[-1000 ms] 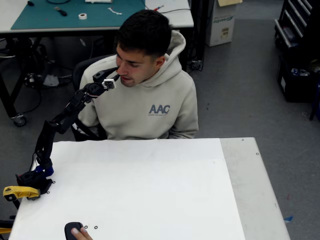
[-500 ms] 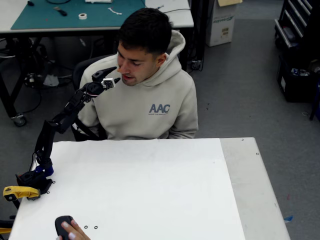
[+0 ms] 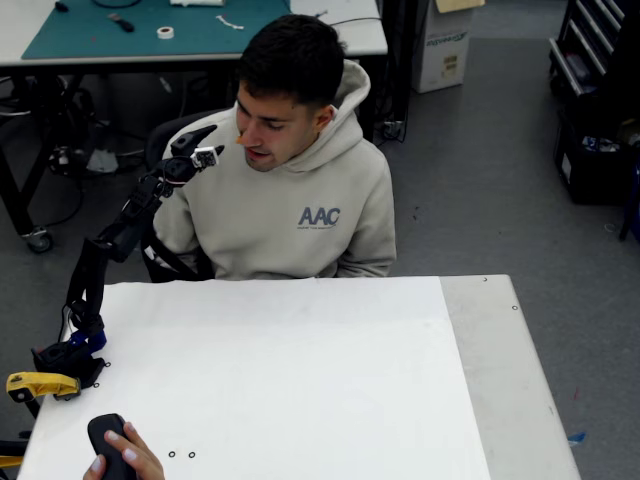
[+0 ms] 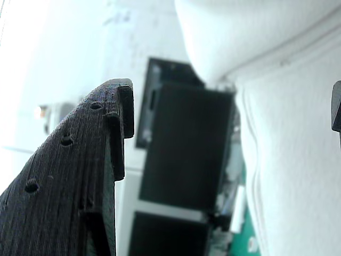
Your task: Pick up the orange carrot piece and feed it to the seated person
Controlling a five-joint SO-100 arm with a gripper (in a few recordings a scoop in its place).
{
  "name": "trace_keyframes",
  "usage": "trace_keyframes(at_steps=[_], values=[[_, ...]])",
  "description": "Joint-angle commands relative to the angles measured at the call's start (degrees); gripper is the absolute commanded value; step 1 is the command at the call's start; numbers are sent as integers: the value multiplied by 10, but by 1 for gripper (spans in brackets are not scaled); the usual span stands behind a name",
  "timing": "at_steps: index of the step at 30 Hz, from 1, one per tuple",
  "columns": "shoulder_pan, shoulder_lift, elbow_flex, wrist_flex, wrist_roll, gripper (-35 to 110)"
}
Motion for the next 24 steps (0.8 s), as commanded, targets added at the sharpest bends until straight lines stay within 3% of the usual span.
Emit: trace_keyframes(at_steps=[1,10,24], values=[[-13,25,-31,-5,9,29],[-18,18,-29,-3,10,-4],[-13,24,-19,-1,10,-3]])
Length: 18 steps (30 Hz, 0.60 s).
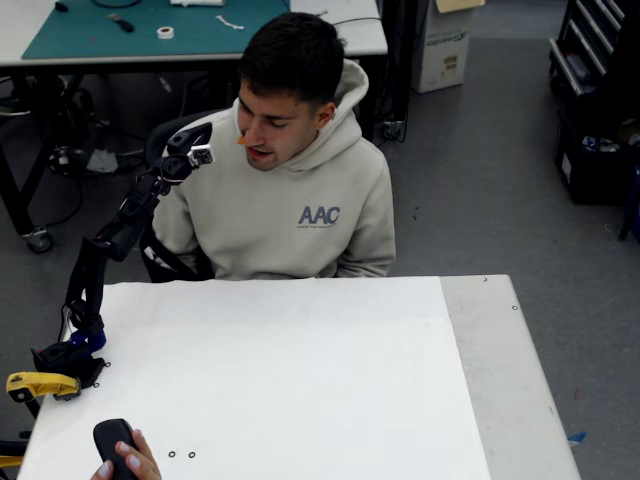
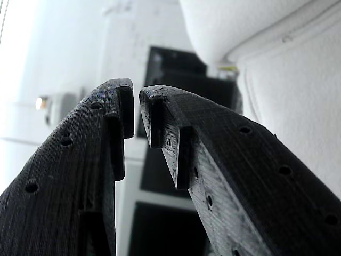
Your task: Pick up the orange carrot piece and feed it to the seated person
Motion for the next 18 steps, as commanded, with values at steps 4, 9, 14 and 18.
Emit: trace_keyframes(at_steps=[4,9,14,18], values=[[-3,21,-17,0,1,-3],[-3,25,-11,0,-1,-3],[-2,66,77,0,-2,-3],[4,150,191,-1,-2,-3]])
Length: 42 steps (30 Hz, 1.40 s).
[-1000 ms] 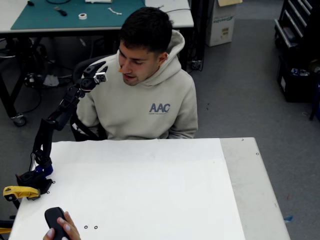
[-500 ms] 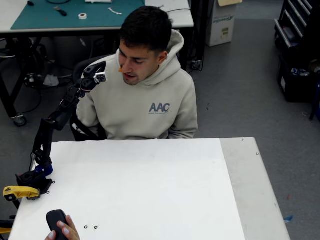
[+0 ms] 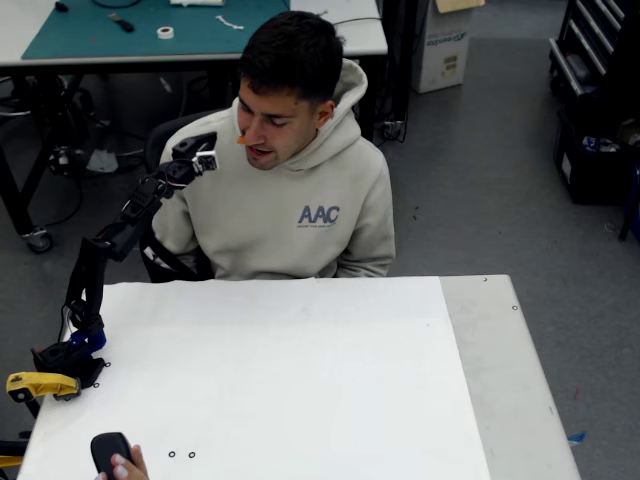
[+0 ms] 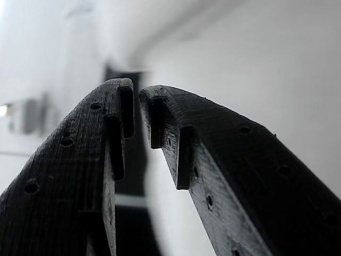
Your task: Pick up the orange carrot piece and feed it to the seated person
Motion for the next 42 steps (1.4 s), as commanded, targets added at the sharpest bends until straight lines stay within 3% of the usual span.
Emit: trace_keyframes(at_steps=[1,18,42], values=[[11,156,90,-1,3,-3],[62,517,490,-3,-22,-3],[55,1103,1019,-2,-610,-3]])
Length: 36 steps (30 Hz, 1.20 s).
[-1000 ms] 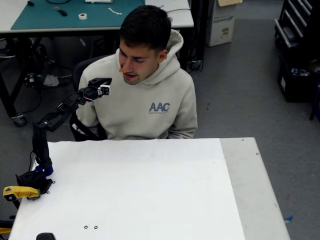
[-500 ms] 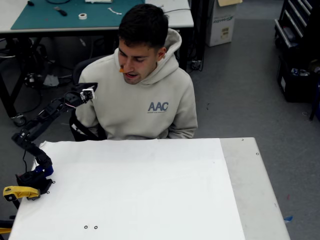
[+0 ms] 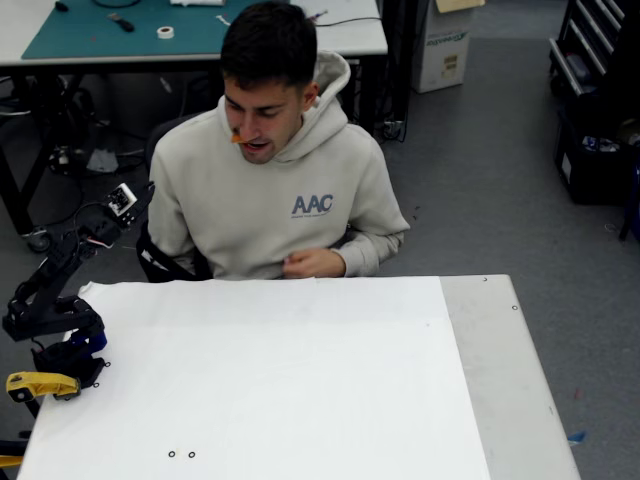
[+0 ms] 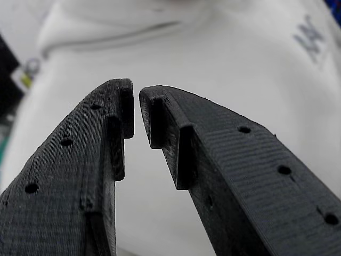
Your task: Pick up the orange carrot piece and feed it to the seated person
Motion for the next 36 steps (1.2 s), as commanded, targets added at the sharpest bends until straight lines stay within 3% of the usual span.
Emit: trace_keyframes(at_steps=[1,13,20,36], values=[[-6,84,68,-2,-69,-3],[-6,188,328,-2,-251,-3],[-6,189,388,11,-282,-3],[-7,189,333,359,-289,-3]])
